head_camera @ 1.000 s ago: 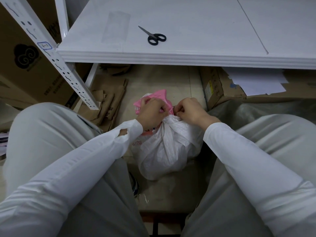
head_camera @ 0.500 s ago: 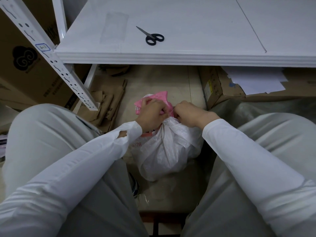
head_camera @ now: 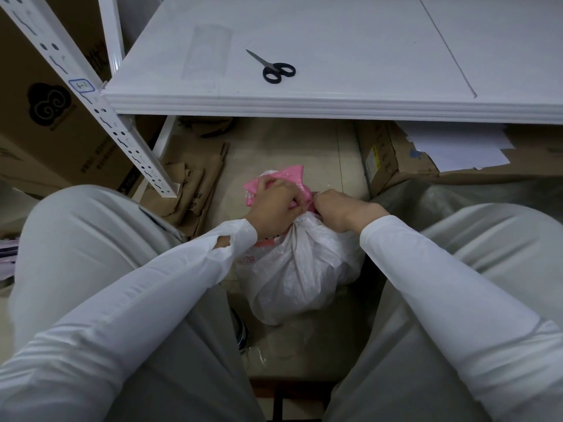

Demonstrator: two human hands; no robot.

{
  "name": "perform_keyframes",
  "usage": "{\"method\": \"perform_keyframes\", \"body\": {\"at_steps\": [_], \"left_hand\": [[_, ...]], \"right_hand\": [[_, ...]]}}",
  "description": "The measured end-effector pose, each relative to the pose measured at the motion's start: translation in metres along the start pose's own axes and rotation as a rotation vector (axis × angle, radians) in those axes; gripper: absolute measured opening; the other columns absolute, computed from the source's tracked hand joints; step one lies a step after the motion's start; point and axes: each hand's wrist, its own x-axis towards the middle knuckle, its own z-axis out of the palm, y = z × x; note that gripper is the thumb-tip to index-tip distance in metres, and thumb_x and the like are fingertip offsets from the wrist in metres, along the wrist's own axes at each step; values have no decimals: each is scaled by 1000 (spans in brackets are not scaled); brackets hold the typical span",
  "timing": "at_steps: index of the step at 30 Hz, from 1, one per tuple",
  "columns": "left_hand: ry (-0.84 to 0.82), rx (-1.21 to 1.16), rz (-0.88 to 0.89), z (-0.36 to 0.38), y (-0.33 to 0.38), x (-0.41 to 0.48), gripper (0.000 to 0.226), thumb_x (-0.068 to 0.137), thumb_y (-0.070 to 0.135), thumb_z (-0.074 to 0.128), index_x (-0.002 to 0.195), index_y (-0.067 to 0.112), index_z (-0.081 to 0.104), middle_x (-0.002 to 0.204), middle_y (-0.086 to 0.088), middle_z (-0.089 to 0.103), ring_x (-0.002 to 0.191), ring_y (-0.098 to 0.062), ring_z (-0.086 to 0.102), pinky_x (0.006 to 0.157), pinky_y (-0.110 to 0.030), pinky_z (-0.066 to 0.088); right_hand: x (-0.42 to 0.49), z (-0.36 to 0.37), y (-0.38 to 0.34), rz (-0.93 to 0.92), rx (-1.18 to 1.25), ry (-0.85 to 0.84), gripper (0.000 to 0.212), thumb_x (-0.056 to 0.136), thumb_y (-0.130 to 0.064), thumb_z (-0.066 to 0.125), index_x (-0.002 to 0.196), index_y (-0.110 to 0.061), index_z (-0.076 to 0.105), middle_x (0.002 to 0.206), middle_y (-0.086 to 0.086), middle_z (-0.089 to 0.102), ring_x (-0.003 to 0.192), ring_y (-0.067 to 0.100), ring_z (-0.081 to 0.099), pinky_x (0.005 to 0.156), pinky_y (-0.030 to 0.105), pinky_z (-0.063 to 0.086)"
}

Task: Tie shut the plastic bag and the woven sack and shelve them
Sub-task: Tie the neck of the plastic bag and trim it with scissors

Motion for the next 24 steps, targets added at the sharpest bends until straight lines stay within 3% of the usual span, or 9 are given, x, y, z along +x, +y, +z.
{"method": "perform_keyframes", "body": {"at_steps": [4, 11, 16, 20, 24], "left_hand": [[-8, 5, 1, 2, -1, 0, 7, 85, 22, 64, 81, 19, 69, 90, 9, 67, 99, -11, 53, 100, -27, 13], [-10, -8, -6, 4, -3, 1, 7, 86, 23, 63, 83, 21, 69, 91, 10, 67, 100, -11, 53, 101, -27, 13], [-6, -8, -14, 4, -6, 2, 8, 86, 24, 64, 83, 19, 69, 91, 10, 67, 100, -11, 53, 104, -29, 12], [9, -34, -13, 3, -7, 2, 8, 86, 24, 65, 84, 17, 69, 92, 9, 67, 99, -10, 53, 105, -30, 13], [9, -67, -15, 4, -8, 1, 7, 85, 23, 66, 81, 18, 68, 91, 11, 66, 99, -10, 54, 104, -30, 13]], "right_hand": [[3, -3, 6, -13, -15, -36, 23, 94, -12, 47, 113, -8, 59, 113, 15, 63, 98, 33, 61, 82, 36, 52], [-1, -3, 5, -25, -68, -25, 27, 95, -12, 45, 119, -10, 56, 111, 14, 62, 95, 33, 63, 69, 31, 43], [-3, -2, 7, -64, -69, -4, 23, 93, -13, 45, 112, -13, 58, 112, 12, 62, 94, 31, 63, 77, 36, 52], [-10, -10, 8, -80, 28, -11, 17, 98, -17, 41, 102, -15, 58, 105, 12, 63, 92, 31, 60, 83, 38, 51], [-16, -18, 9, -105, 95, 3, 28, 99, -17, 42, 71, -20, 47, 89, 10, 59, 88, 29, 55, 79, 34, 45]]}}
